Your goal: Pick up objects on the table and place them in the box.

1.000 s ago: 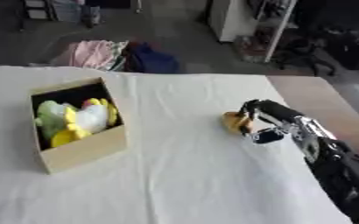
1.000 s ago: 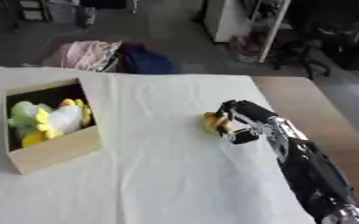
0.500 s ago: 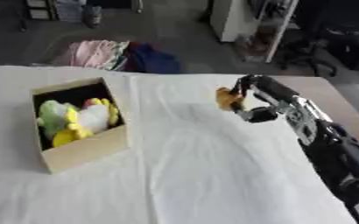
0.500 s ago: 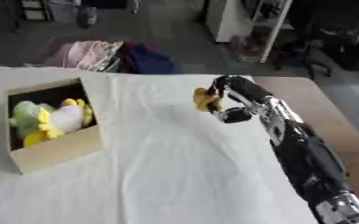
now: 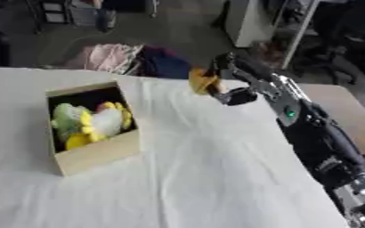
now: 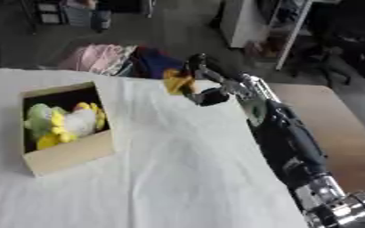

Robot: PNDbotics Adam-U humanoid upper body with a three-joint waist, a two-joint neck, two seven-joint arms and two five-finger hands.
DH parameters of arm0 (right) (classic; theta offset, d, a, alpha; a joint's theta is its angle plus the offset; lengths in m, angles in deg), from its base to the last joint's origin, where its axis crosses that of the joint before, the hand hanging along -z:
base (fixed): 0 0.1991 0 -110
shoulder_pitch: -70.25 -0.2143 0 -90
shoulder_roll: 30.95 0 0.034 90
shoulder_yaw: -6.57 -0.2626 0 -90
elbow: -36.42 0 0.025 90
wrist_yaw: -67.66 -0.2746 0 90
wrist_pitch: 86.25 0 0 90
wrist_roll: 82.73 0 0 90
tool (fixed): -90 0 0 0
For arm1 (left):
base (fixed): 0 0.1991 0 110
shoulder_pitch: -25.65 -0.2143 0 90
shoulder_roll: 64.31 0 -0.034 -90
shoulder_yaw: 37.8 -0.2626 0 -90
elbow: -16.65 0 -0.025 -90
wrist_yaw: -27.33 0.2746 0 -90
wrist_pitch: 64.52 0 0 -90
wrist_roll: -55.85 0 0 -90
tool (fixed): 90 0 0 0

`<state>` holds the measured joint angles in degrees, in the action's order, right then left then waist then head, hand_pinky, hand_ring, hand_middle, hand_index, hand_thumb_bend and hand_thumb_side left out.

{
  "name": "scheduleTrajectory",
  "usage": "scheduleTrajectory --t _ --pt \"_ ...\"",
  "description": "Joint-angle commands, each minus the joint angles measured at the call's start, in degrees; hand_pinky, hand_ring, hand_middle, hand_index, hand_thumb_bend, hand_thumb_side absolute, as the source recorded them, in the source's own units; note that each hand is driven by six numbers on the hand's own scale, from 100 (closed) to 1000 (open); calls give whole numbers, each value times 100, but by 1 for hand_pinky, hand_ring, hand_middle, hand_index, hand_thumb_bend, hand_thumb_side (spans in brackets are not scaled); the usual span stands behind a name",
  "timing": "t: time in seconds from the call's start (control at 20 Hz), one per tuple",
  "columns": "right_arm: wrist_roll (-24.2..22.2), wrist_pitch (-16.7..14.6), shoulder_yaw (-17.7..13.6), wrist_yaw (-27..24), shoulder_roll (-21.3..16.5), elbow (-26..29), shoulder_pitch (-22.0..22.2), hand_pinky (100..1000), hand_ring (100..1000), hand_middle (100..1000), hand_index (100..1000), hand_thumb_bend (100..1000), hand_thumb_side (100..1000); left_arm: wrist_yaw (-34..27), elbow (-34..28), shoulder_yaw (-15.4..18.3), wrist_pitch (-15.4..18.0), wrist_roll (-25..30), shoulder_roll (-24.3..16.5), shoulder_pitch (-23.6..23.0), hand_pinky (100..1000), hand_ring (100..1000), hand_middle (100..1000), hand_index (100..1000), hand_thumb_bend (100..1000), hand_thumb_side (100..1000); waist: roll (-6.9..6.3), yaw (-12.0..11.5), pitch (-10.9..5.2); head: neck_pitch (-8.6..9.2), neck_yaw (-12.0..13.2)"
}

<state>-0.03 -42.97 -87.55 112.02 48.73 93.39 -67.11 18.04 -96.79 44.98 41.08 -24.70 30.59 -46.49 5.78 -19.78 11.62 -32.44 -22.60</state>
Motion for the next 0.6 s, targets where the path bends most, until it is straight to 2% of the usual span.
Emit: scheduleTrajectory --t 0.05,0.5,0.6 --pt "-157 -69 13 -91 32 134 -226 689 501 218 372 100 136 -163 -115 6 35 -8 -80 163 717 687 556 740 100 597 79 -87 -139 107 -83" --pt "-309 -370 76 128 575 55 -480 697 515 240 395 100 128 -432 -115 -78 -8 73 -62 450 714 683 556 740 100 590 241 -563 -164 129 -303" --pt "-291 -429 71 198 677 30 -502 699 519 268 424 100 129 -477 -115 -97 -24 95 -58 488 713 683 556 740 100 588 271 -641 -169 126 -336"
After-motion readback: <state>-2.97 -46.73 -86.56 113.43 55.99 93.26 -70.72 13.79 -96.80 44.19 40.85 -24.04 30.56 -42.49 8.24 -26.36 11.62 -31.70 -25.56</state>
